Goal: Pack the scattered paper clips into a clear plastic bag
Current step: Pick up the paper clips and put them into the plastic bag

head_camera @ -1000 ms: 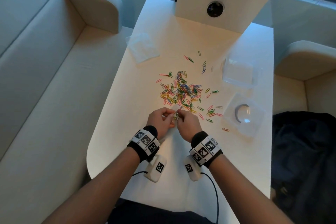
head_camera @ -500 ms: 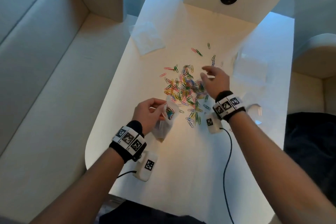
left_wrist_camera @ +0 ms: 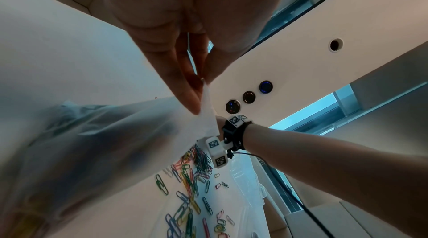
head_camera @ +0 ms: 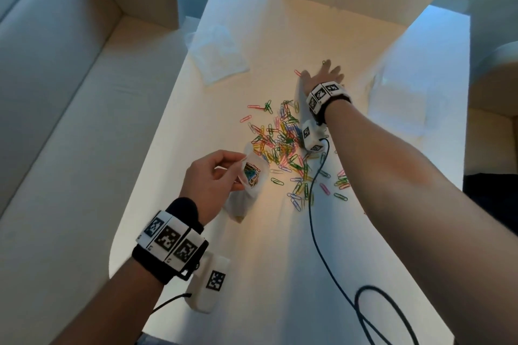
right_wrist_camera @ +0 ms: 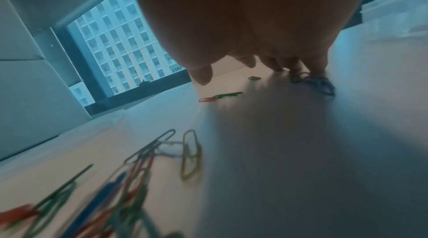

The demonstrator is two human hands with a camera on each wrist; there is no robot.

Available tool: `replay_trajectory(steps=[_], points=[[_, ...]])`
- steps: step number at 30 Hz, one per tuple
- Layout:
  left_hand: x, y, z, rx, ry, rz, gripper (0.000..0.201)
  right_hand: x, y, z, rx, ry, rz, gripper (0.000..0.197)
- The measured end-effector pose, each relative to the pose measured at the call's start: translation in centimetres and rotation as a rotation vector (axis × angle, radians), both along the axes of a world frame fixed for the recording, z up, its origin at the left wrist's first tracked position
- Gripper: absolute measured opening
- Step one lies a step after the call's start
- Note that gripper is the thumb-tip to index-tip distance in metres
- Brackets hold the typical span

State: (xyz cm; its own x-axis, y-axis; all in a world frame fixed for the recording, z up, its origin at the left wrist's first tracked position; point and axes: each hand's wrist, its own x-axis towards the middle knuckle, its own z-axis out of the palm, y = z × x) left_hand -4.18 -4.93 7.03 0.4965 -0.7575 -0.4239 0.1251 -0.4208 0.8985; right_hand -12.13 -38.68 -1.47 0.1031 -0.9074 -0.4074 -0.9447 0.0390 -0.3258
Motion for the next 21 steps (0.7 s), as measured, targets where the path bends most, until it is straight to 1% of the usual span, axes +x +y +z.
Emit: replay_trajectory(steps=[3, 6, 8, 12, 15, 16, 17, 19, 21], points=[[-0.1, 0.2, 0.1, -0.007, 0.016, -0.004, 0.014, 0.7, -0.6, -0.1, -0.026, 0.035, 0.154, 0.069], [-0.3, 0.6, -0.2, 0.005, 0.011, -0.013, 0.013, 1.3, 0.7, -0.5, -0.083, 0.104, 0.361, 0.056], [-0.5, 0.9, -0.2, 0.010, 0.019, -0.016, 0.013, 1.1, 2.3, -0.7, -0.101, 0.129, 0.488, 0.054], [-1.0, 1.1, -0.2, 0.011, 0.028, -0.003, 0.014, -0.5, 6.9, -0.3, -0.083, 0.135, 0.695, 0.058], [-1.3, 1.1, -0.2, 0.020, 0.008, -0.020, 0.013, -2.2, 11.0, 0.1, -0.086, 0.136, 0.788, 0.065], [-1.3, 1.1, -0.2, 0.022, 0.005, -0.026, 0.013, -2.8, 12.1, 0.1, -0.114, 0.134, 0.809, 0.063], [-1.4, 1.0, -0.3, 0.026, 0.000, -0.033, 0.013, -3.3, 13.0, 0.0, -0.177, 0.124, 0.824, 0.056], [-1.6, 1.0, -0.3, 0.033, -0.007, -0.042, 0.012, -4.2, 14.1, -0.3, -0.316, 0.073, 0.834, 0.035], [-1.8, 1.0, -0.3, 0.033, -0.010, -0.051, 0.012, -4.7, 14.3, -0.3, -0.358, 0.036, 0.819, 0.027]])
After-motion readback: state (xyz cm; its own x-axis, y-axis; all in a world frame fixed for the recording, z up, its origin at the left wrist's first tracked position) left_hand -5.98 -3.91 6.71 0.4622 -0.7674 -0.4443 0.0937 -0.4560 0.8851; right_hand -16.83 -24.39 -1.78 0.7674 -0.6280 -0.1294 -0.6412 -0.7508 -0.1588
